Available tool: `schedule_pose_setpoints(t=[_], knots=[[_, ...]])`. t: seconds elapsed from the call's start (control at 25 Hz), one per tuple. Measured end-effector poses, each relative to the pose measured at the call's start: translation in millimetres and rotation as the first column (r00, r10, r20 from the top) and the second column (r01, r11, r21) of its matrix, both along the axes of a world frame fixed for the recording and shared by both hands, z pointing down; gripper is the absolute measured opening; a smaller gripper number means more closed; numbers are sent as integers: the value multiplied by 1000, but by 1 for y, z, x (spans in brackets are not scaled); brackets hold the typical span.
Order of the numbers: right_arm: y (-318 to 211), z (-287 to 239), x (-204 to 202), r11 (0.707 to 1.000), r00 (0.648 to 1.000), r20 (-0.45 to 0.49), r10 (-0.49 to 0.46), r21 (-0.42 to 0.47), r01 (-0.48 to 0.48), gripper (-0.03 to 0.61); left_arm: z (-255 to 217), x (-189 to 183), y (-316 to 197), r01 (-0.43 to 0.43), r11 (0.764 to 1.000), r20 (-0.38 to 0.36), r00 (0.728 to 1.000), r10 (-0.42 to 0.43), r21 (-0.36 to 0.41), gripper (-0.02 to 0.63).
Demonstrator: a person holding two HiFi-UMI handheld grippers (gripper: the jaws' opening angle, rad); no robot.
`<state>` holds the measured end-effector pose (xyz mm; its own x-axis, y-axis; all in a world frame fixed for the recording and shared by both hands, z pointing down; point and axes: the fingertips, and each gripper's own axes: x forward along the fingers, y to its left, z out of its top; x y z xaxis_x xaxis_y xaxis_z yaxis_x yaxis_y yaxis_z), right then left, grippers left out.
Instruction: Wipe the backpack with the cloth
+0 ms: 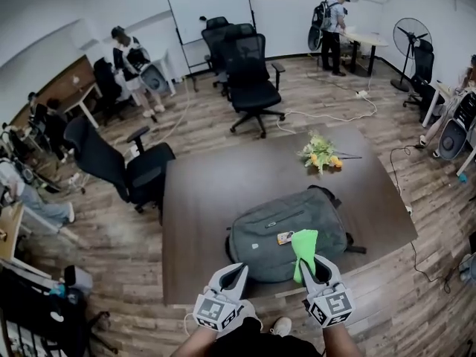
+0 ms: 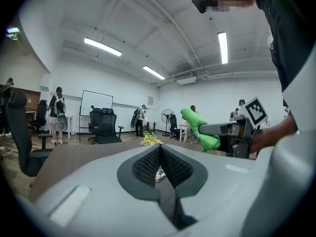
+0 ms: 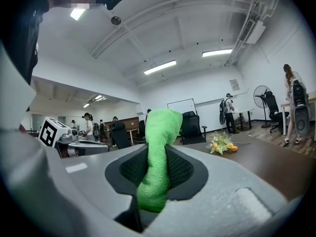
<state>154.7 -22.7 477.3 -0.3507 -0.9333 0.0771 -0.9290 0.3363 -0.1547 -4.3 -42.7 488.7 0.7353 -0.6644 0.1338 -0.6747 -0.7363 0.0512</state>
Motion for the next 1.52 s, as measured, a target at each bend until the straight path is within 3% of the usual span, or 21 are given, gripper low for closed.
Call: schedule_pose_setpoints(t=[0.44,0.92,1.24,1.52], knots=[[-78,9,-65,997,995,-69,-69,-39,66,91,6,-52,-68,23,1000,-35,999,-23,5,19],[-108,39,-100,990,990,-112,-80,-120,67,91,5,-90,-94,39,999,-75,996,-41,-24,18],[-130,83,-117,964,977,-139,-160,-236,124,91,28,-98,-100,86,994,-61,994,-91,-69,19],[-151,128,-149,922,945,-192,-266,-336,192,91,50,-118,-99,161,979,-29,986,-166,-124,19]])
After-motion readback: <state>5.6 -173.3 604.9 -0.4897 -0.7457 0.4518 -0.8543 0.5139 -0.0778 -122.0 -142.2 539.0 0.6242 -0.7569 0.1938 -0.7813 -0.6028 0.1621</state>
